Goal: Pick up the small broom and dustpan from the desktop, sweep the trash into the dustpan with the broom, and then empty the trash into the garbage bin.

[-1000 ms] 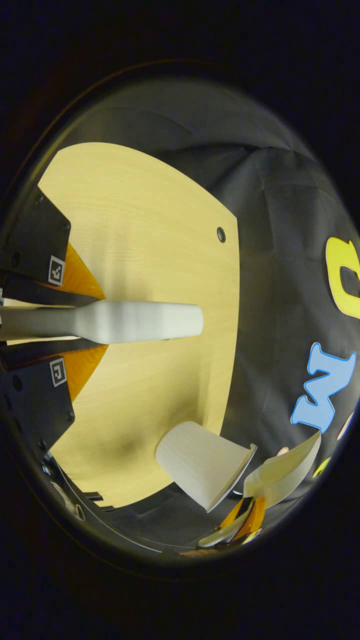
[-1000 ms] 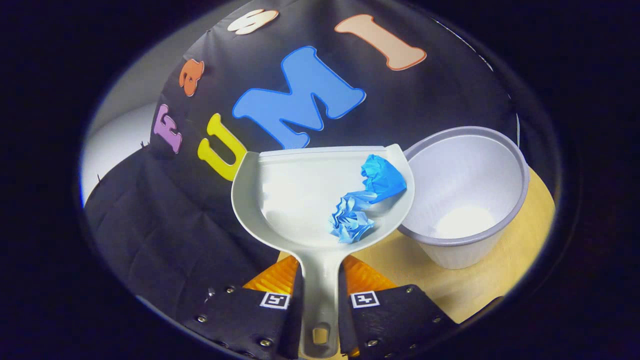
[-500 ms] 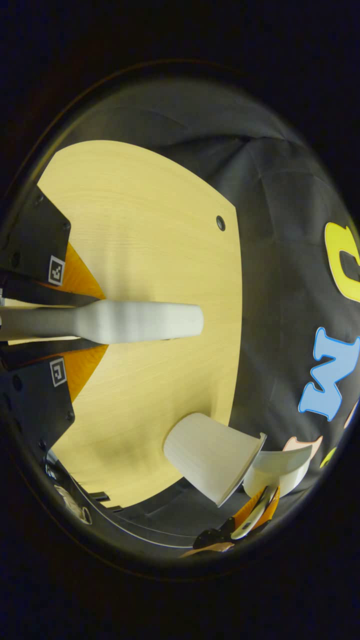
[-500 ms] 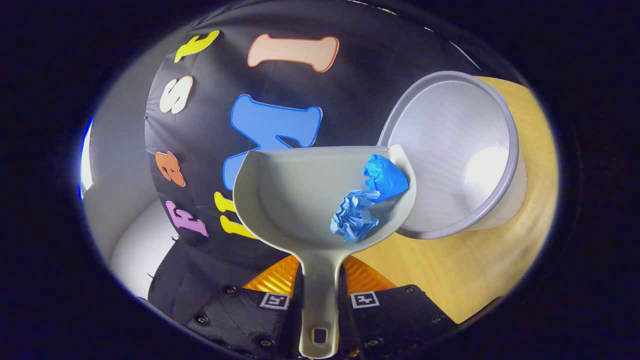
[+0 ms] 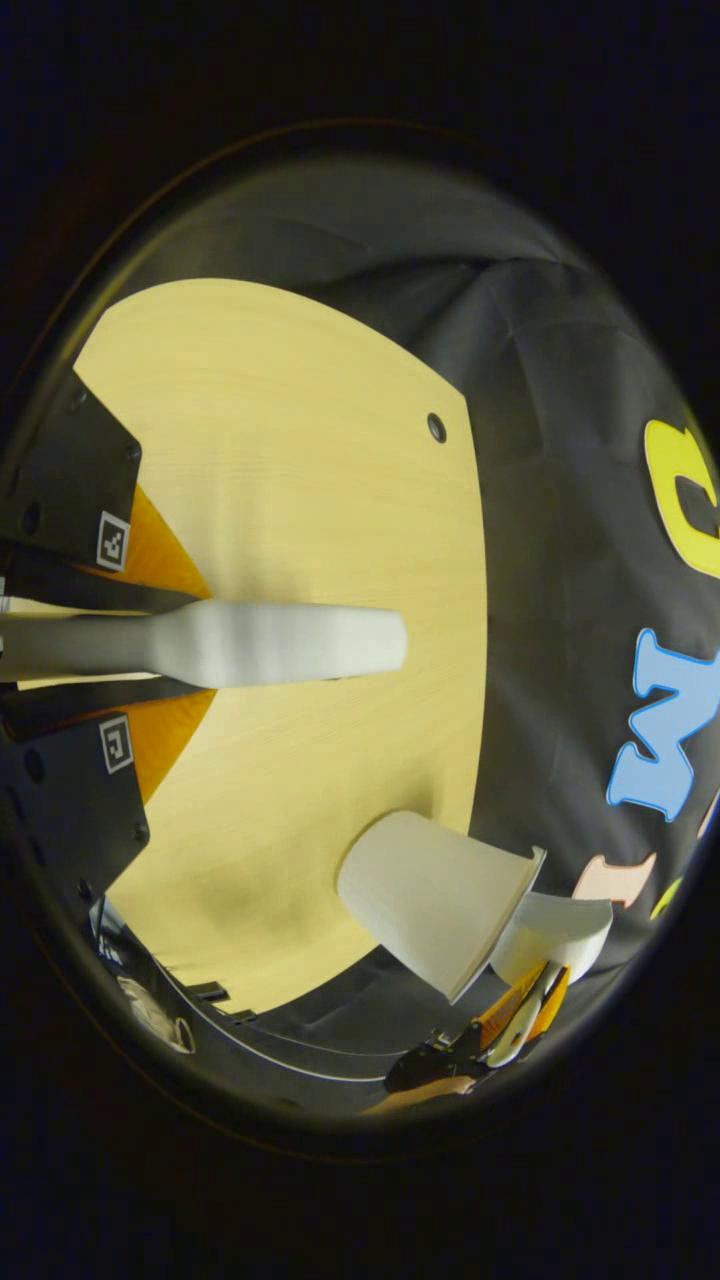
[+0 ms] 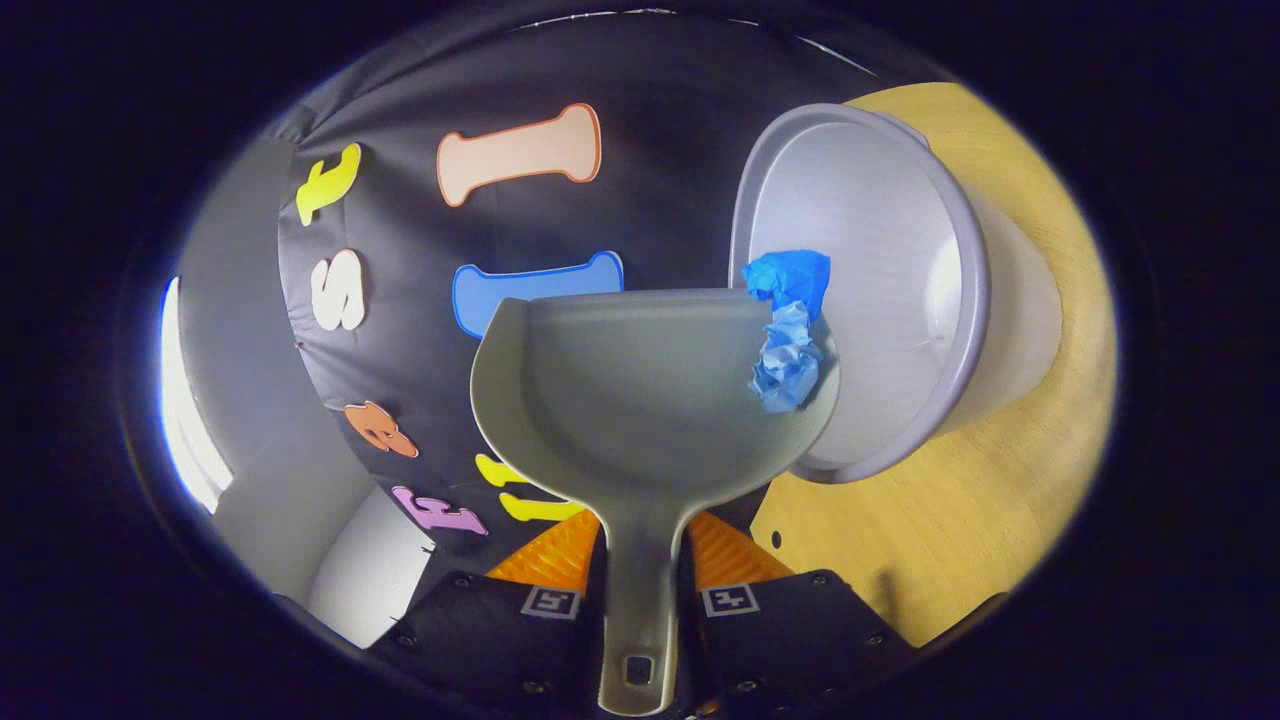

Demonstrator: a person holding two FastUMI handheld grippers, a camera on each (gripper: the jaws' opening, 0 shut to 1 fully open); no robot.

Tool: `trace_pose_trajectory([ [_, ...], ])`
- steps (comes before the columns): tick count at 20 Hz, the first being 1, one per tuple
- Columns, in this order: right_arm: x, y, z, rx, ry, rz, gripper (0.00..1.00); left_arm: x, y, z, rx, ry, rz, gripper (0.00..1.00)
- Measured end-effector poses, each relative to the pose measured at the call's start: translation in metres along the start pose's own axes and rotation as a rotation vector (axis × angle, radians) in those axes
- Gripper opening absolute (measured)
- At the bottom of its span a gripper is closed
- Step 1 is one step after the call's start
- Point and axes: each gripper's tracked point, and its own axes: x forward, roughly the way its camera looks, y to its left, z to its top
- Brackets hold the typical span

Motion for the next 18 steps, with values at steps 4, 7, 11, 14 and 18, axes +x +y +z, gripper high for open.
trace_pose_trajectory([
  [4, 0.000, 0.000, -0.001, 0.051, 0.020, 0.032, 0.30, 0.004, -0.007, 0.000, 0.008, 0.001, -0.010, 0.41],
  [7, -0.001, 0.002, -0.008, 0.026, 0.038, 0.014, 0.30, 0.003, -0.010, 0.000, 0.003, 0.000, -0.016, 0.40],
  [11, -0.002, 0.004, -0.025, -0.075, 0.056, -0.020, 0.29, 0.001, -0.009, -0.004, -0.009, -0.001, -0.019, 0.41],
  [14, -0.006, -0.001, -0.041, -0.192, 0.059, -0.061, 0.29, 0.000, -0.005, -0.007, -0.016, 0.001, -0.017, 0.41],
  [18, -0.010, -0.014, -0.068, -0.418, 0.083, -0.142, 0.29, -0.001, 0.003, -0.013, -0.027, 0.003, -0.016, 0.40],
])
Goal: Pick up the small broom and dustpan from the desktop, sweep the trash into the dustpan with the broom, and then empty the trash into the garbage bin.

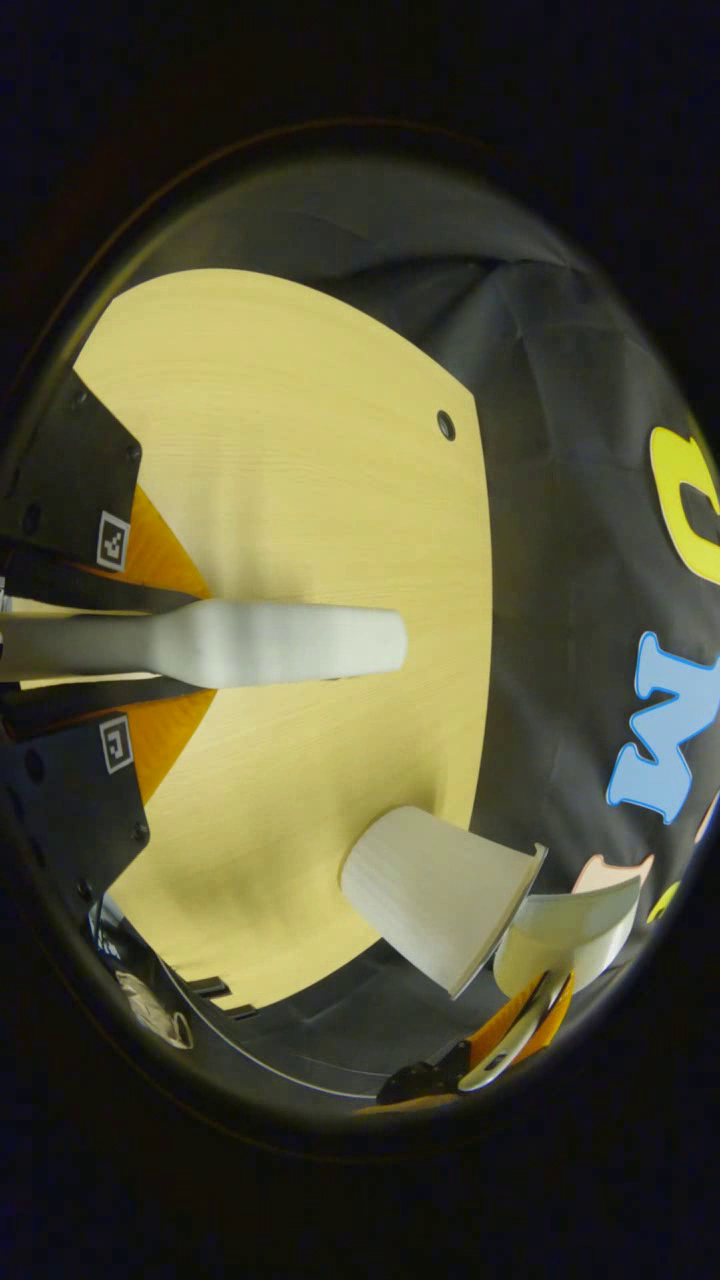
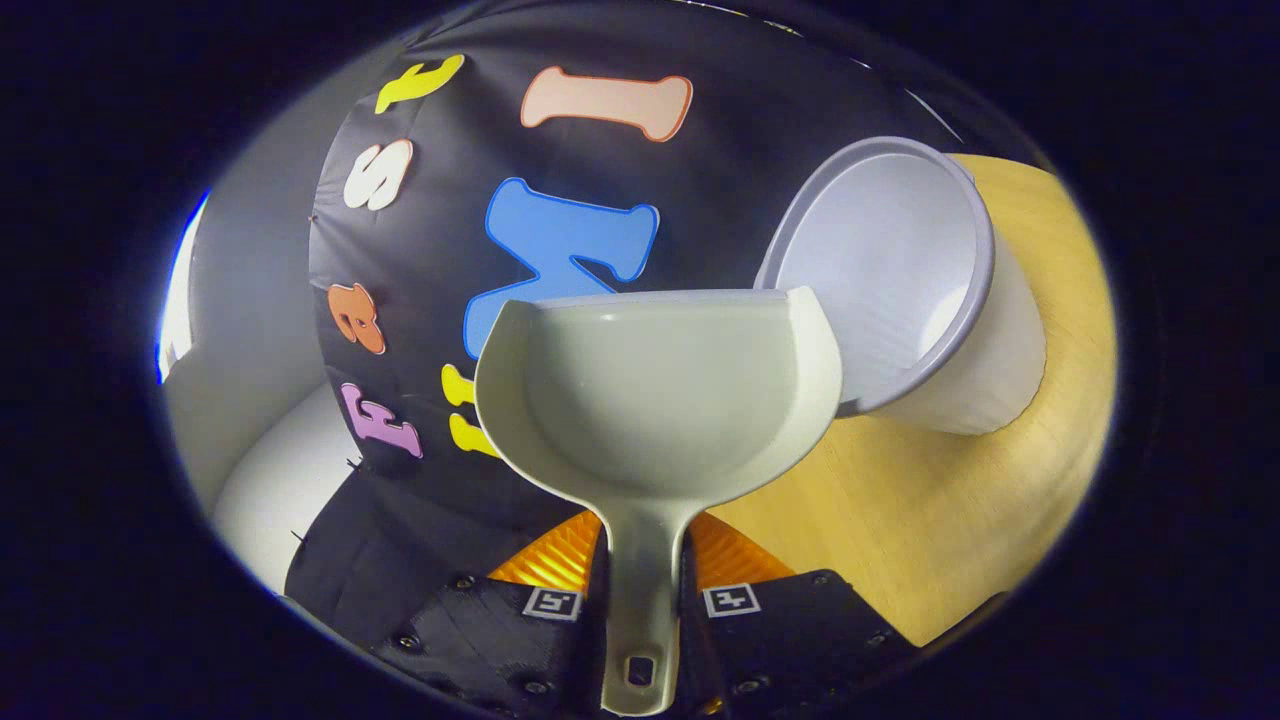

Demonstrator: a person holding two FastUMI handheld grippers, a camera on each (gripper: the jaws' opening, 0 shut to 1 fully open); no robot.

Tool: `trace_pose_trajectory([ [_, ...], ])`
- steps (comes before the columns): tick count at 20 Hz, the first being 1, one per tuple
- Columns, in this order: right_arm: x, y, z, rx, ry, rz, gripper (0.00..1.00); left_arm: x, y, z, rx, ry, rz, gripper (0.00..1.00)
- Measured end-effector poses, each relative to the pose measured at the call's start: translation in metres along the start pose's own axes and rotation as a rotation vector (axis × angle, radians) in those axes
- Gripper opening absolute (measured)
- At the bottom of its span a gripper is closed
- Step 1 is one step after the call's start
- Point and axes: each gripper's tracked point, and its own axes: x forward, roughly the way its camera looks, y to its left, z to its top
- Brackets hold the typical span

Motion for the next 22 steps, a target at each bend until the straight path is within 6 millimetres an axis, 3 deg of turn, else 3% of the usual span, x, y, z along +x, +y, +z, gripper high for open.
trace_pose_trajectory([
  [7, 0.004, -0.009, -0.047, -0.339, 0.051, -0.152, 0.30, 0.001, 0.015, -0.008, -0.023, -0.001, -0.004, 0.40],
  [11, 0.001, -0.030, -0.069, -0.586, 0.074, -0.278, 0.30, 0.004, 0.028, -0.015, -0.058, 0.005, -0.010, 0.36],
  [12, 0.000, -0.035, -0.074, -0.637, 0.070, -0.310, 0.30, 0.006, 0.032, -0.016, -0.064, 0.009, -0.008, 0.40],
  [16, -0.007, -0.069, -0.101, -0.789, 0.118, -0.441, 0.30, 0.013, 0.046, -0.028, -0.085, 0.037, -0.011, 0.38],
  [22, -0.024, -0.144, -0.153, -0.858, 0.239, -0.620, 0.30, 0.021, 0.050, -0.043, -0.066, 0.076, -0.006, 0.36],
])
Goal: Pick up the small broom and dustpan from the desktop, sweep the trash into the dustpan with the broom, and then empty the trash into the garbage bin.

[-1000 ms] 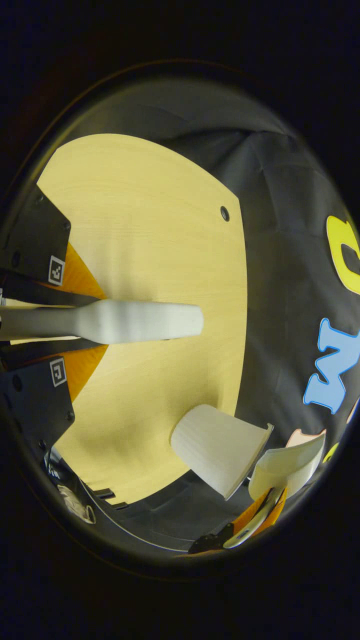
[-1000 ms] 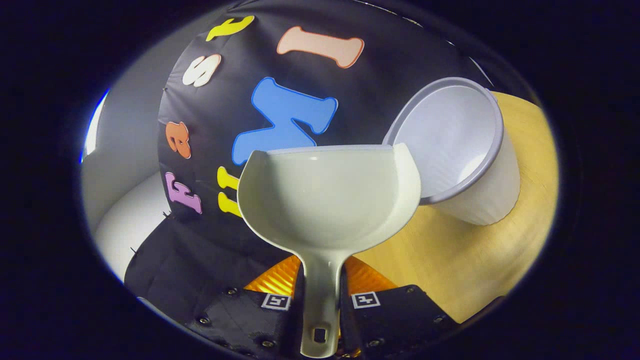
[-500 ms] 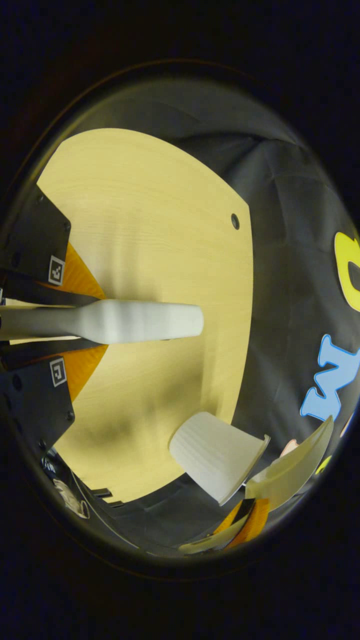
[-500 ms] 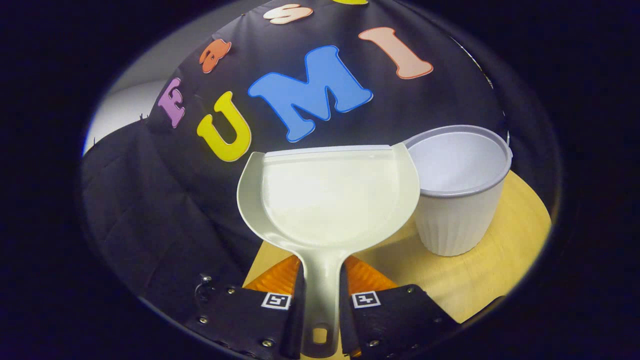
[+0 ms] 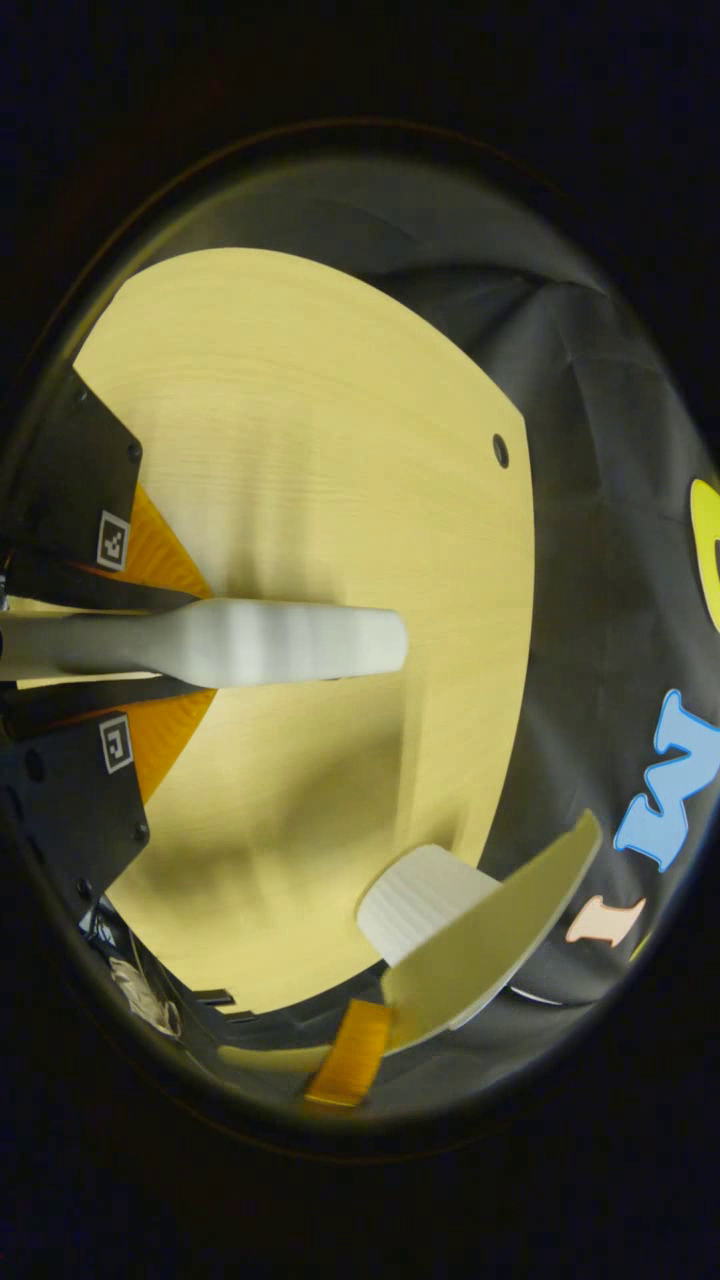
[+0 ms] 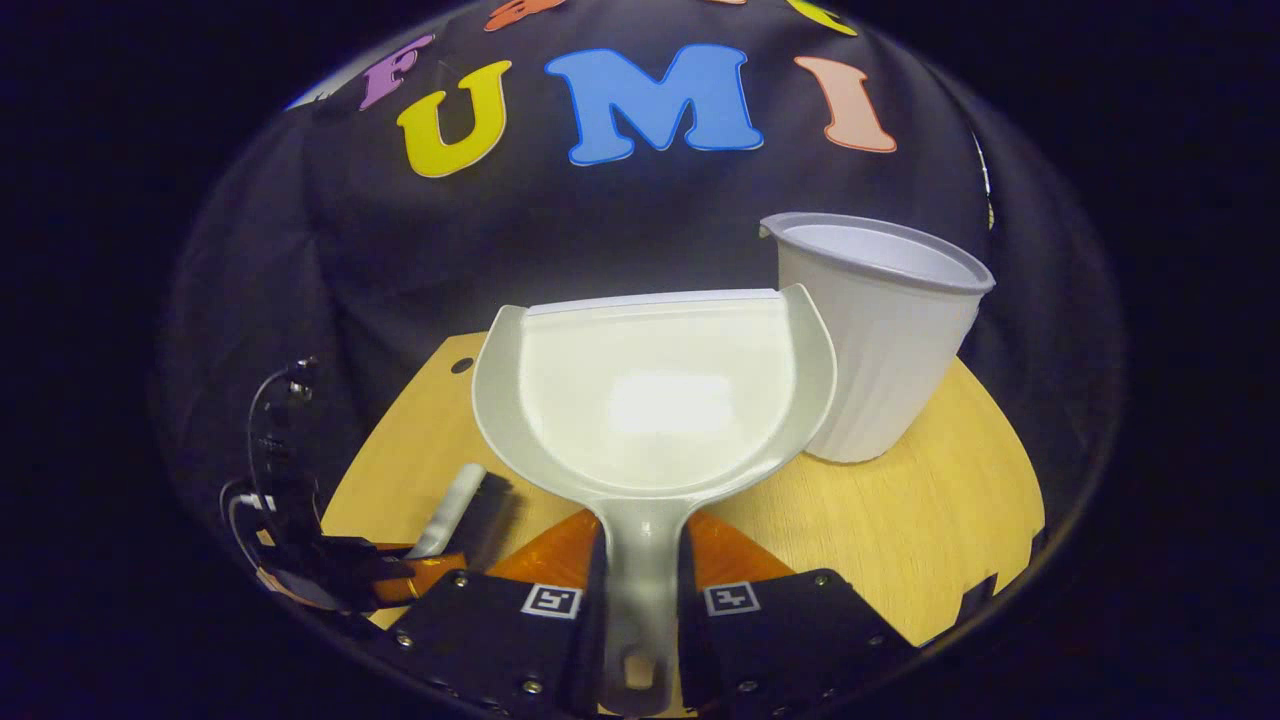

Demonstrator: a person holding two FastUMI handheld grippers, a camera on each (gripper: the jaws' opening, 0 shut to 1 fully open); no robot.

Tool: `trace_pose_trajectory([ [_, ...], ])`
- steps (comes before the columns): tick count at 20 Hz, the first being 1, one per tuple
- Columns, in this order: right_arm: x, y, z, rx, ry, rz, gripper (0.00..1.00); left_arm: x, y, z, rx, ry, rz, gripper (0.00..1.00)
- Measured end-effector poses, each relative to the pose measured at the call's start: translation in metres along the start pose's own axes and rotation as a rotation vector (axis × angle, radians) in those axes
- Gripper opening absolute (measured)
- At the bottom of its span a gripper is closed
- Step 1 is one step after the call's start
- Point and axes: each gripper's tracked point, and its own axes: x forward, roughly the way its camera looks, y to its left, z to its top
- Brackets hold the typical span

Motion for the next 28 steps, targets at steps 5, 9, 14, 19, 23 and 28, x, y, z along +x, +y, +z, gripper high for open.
trace_pose_trajectory([
  [5, 0.030, -0.001, -0.071, 0.007, 0.127, -0.045, 0.29, -0.001, 0.006, -0.008, 0.023, 0.039, 0.027, 0.38],
  [9, 0.045, -0.007, -0.102, 0.010, 0.189, -0.083, 0.30, -0.002, 0.006, -0.007, 0.020, 0.043, 0.064, 0.38],
  [14, 0.053, -0.011, -0.116, 0.011, 0.233, -0.092, 0.30, -0.009, 0.005, -0.003, 0.022, 0.053, 0.093, 0.36],
  [19, 0.056, -0.013, -0.126, 0.033, 0.254, -0.086, 0.30, -0.009, 0.008, 0.000, 0.020, 0.049, 0.112, 0.40],
  [23, 0.057, -0.015, -0.125, 0.055, 0.267, -0.077, 0.31, -0.009, 0.007, 0.000, 0.016, 0.047, 0.109, 0.42],
  [28, 0.054, -0.016, -0.117, 0.047, 0.275, -0.063, 0.35, -0.013, 0.004, 0.005, 0.009, 0.041, 0.108, 0.43],
])
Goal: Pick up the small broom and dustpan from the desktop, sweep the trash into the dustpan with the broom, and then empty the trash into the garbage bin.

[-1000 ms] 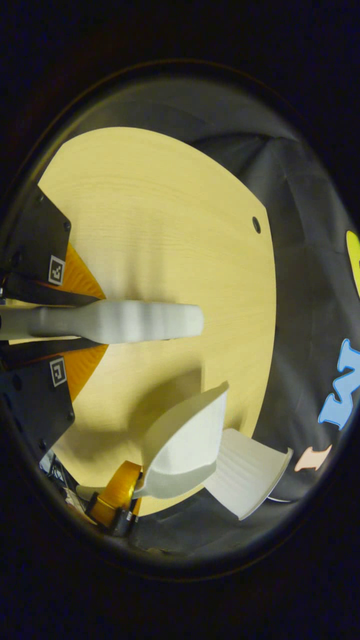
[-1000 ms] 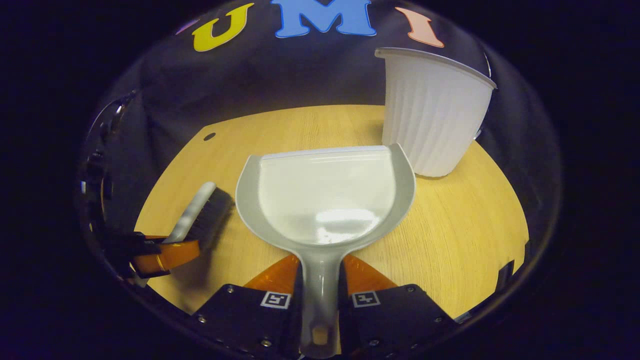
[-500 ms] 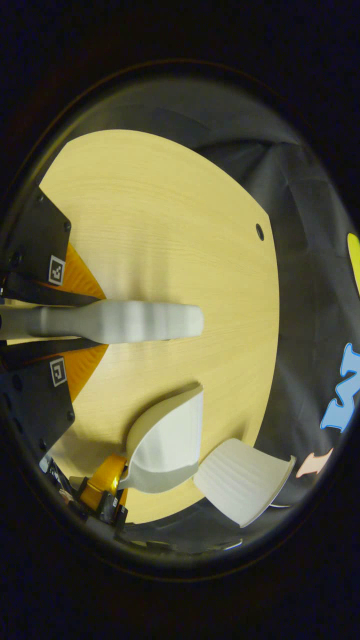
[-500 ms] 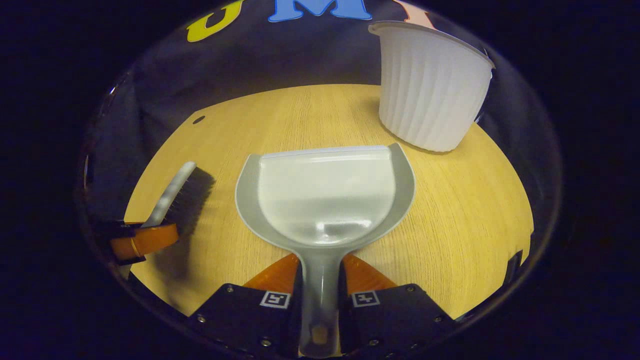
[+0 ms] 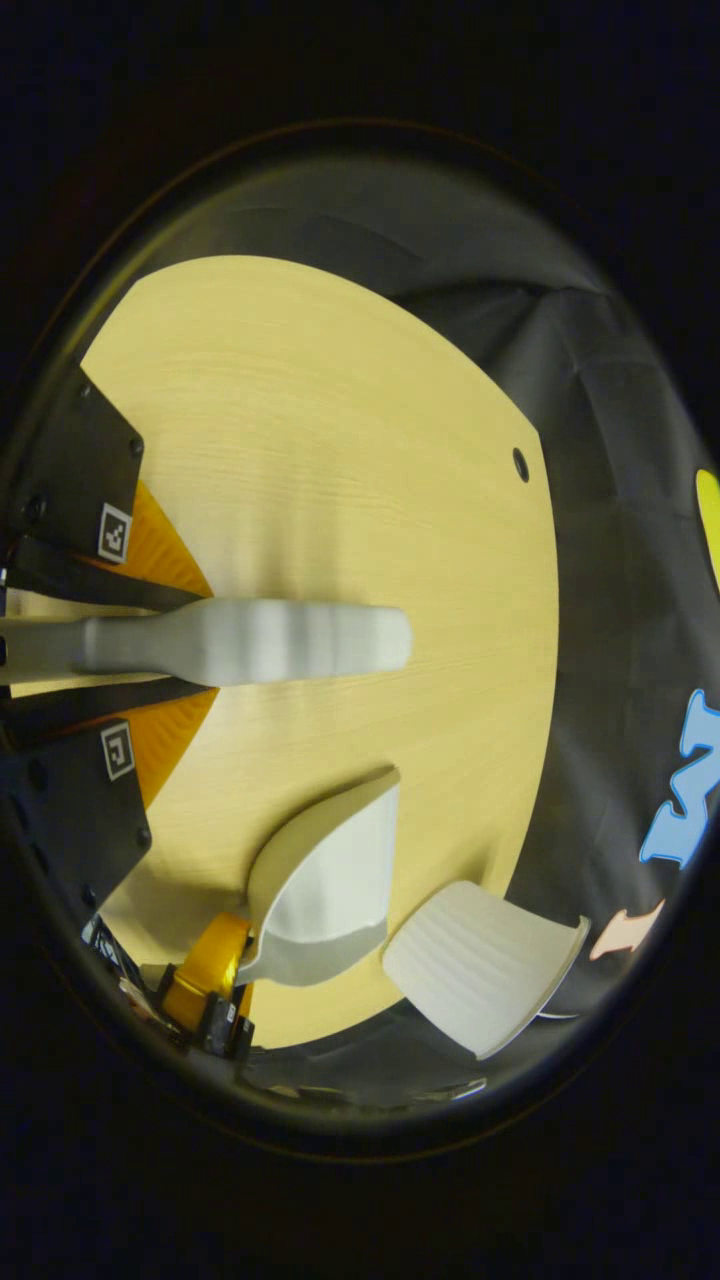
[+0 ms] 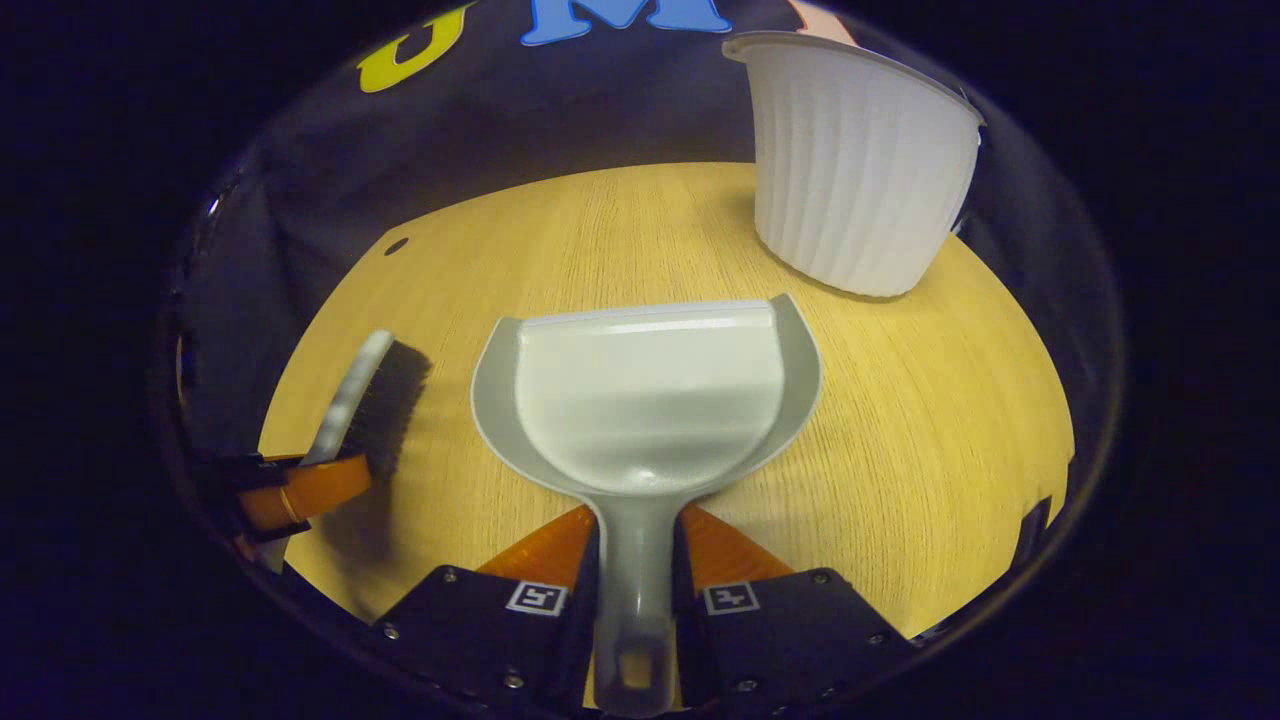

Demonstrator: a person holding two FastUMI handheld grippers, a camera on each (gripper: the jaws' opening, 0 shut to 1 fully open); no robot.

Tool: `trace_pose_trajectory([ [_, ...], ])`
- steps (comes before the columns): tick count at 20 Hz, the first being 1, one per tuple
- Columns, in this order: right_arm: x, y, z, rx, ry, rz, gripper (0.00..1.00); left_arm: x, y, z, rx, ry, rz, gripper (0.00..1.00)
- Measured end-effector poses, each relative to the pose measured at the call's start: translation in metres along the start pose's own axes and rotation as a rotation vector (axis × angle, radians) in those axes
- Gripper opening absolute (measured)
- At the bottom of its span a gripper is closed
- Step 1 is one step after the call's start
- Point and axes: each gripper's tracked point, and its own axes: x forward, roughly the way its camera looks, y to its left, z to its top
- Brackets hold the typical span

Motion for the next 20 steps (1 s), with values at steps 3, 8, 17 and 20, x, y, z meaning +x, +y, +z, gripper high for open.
trace_pose_trajectory([
  [3, -0.004, 0.003, 0.002, -0.027, 0.003, 0.011, 0.42, 0.000, 0.001, 0.006, 0.016, -0.035, 0.010, 0.51],
  [8, -0.018, 0.002, 0.014, -0.059, -0.030, 0.019, 0.86, -0.023, 0.002, 0.027, 0.032, -0.119, 0.016, 0.71],
  [17, -0.091, -0.021, 0.099, -0.090, -0.339, -0.001, 0.96, -0.089, -0.022, 0.088, 0.038, -0.430, 0.039, 0.96],
  [20, -0.122, -0.030, 0.129, -0.127, -0.449, -0.005, 0.96, -0.119, -0.033, 0.111, 0.035, -0.564, 0.050, 0.96],
])
